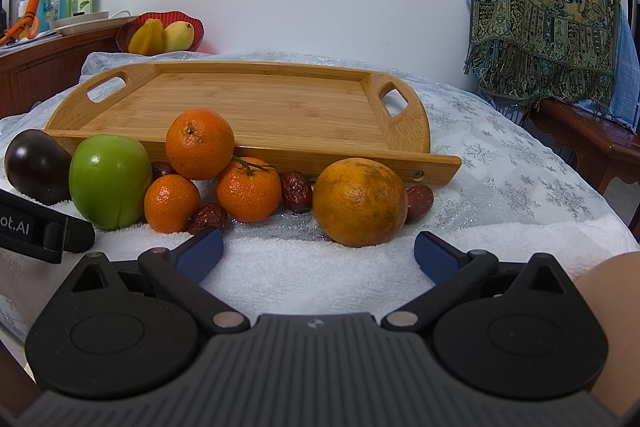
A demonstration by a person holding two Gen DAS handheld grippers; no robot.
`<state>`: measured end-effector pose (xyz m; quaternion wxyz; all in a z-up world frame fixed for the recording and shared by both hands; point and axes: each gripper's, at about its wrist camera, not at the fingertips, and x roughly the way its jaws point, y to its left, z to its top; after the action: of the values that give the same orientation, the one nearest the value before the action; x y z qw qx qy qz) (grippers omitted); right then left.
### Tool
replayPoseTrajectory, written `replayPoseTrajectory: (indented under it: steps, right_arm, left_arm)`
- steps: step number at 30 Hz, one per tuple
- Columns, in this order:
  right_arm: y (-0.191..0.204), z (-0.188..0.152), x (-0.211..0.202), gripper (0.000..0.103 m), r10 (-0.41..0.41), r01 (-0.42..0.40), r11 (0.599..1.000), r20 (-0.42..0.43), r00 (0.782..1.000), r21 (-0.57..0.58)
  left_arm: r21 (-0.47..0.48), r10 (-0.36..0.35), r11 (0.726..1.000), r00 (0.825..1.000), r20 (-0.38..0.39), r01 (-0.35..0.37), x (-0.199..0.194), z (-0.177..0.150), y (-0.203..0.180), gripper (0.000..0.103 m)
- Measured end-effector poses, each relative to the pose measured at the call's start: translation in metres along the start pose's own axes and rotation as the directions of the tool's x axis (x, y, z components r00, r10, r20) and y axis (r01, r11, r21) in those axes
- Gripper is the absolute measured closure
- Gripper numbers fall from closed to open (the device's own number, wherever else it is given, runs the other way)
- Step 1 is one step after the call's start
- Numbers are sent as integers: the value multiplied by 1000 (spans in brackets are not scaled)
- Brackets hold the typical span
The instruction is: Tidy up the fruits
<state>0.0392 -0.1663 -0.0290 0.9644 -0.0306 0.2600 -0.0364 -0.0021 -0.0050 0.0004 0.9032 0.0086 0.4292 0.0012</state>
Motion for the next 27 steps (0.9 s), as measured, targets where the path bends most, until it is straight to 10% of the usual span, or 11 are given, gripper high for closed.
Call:
replayPoseTrajectory:
  steps: [27]
  right_arm:
    - [0, 0, -1, 0, -1, 1, 1000, 2, 1000, -1]
  left_arm:
    - [4, 3, 1000, 1000, 3, -3, 0, 0, 1, 0]
